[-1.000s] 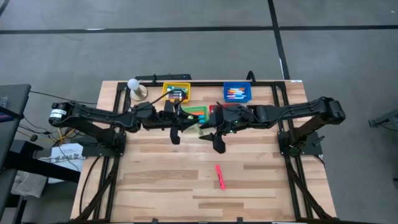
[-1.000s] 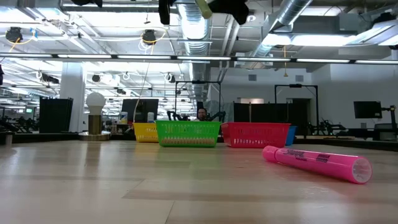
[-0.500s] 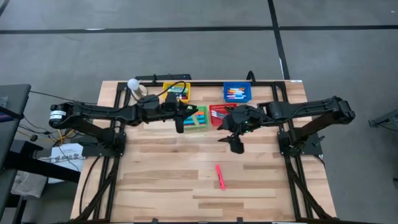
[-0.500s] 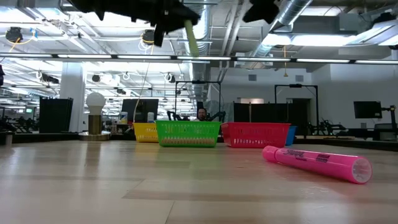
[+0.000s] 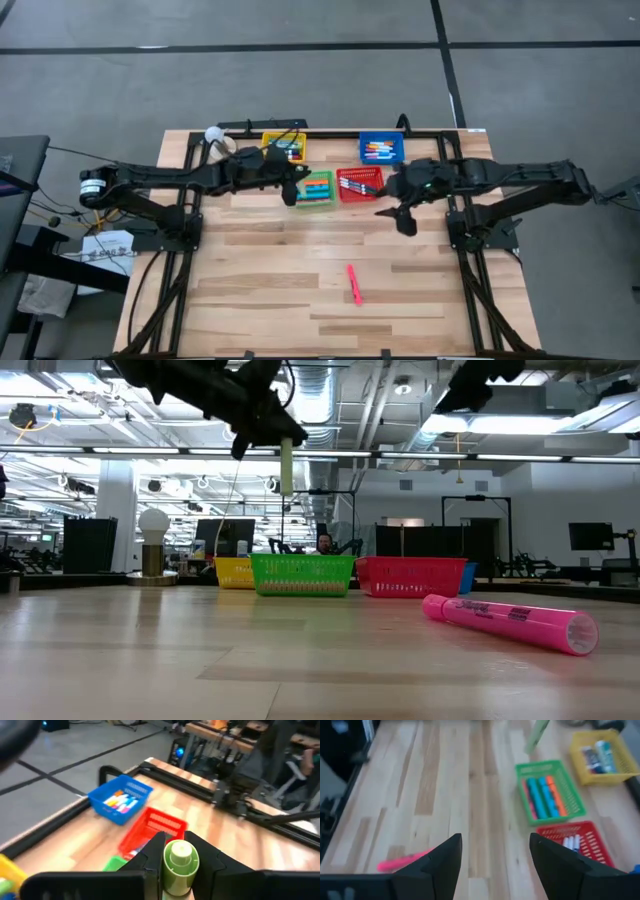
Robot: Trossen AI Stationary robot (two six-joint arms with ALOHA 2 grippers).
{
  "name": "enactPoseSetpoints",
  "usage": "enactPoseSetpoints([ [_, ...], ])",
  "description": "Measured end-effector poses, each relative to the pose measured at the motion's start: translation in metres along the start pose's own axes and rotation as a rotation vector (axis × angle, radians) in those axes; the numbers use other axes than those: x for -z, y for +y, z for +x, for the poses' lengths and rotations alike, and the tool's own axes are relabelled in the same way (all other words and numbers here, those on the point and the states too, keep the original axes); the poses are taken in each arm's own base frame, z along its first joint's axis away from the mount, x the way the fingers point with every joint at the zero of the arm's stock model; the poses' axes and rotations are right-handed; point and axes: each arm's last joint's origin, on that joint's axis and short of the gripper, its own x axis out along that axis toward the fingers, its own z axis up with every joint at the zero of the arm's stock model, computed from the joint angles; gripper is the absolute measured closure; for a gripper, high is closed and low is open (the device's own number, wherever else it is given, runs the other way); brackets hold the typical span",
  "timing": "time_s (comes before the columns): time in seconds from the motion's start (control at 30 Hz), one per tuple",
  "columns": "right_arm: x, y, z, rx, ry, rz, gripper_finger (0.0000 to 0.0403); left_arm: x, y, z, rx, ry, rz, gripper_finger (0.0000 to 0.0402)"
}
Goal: Pick & Place Markers
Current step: Put the light green highlighter pen into the green bin
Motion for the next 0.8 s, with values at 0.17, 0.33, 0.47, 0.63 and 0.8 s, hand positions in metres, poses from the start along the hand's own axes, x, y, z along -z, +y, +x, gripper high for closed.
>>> enactPoseSetpoints([
  [0.17,0.014,-0.008,-0.022,0.035,-0.196,0.067,0.0181,-0.003,0.025,0.004,-0.015,0.015,0.023,0.0346],
  [0.33,0.024,-0.013,-0.041,0.064,-0.376,0.091,0.0181,0.008,0.047,0.021,-0.018,0.091,0.041,0.0346],
  [0.47,0.032,-0.016,-0.051,0.086,-0.463,0.127,0.0181,0.020,0.053,0.047,0.019,0.170,0.082,0.0346],
  [0.63,0.043,-0.019,-0.058,0.100,-0.496,0.183,0.0181,0.025,0.053,0.079,0.055,0.298,0.159,0.0346],
  [0.8,0.050,-0.019,-0.061,0.101,-0.495,0.227,0.0181,0.025,0.049,0.095,0.109,0.483,0.252,0.0346],
])
